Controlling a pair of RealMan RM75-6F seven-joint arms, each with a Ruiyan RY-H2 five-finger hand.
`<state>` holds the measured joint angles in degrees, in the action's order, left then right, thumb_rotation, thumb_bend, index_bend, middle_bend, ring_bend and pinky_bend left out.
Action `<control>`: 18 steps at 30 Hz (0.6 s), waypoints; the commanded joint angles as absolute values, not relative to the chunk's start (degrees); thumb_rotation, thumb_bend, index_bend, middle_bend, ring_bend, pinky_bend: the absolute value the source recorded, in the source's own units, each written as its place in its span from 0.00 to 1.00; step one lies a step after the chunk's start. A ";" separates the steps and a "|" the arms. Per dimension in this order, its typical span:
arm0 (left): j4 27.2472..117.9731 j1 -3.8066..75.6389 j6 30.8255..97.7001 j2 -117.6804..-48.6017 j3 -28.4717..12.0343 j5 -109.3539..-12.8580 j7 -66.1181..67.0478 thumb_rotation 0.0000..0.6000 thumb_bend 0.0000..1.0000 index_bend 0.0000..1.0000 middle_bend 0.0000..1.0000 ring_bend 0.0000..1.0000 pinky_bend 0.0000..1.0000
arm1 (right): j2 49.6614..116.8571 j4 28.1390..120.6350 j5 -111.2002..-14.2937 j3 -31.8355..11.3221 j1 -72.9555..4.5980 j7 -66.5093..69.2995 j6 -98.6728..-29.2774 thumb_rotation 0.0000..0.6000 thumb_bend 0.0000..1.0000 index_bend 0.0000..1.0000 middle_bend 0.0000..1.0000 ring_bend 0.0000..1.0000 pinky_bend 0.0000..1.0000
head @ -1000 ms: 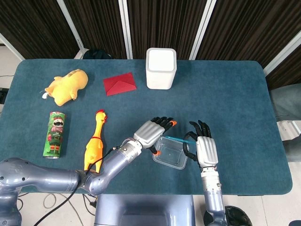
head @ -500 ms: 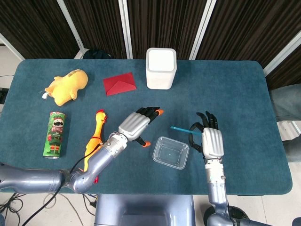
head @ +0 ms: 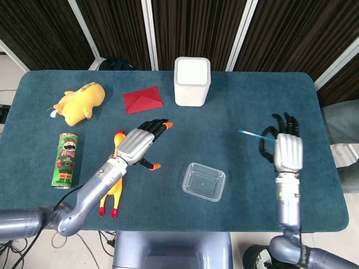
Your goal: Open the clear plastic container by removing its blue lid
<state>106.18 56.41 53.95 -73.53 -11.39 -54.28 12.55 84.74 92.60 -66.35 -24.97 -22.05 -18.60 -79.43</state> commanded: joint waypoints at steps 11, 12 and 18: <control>112.96 42.36 61.79 -62.82 -2.76 -71.91 2.43 1.00 0.00 0.00 0.00 0.00 0.11 | 79.78 85.74 -67.22 -18.54 -16.30 -11.69 -78.45 1.00 0.73 0.65 0.19 0.00 0.00; 112.98 41.77 62.13 -62.42 -2.39 -72.72 1.87 1.00 0.00 0.00 0.00 0.00 0.11 | 79.73 85.79 -67.49 -18.00 -16.05 -11.69 -78.51 1.00 0.73 0.63 0.19 0.00 0.00; 112.42 37.18 65.09 -59.93 0.13 -78.33 -2.59 1.00 0.00 0.00 0.00 0.00 0.10 | 78.19 87.96 -68.64 -13.20 -13.79 -13.34 -77.86 1.00 0.54 0.05 0.03 0.00 0.00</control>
<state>112.71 38.24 64.06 -60.70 -0.72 -77.14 -1.67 78.82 86.99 -68.80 -14.19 -14.56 -12.65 -78.35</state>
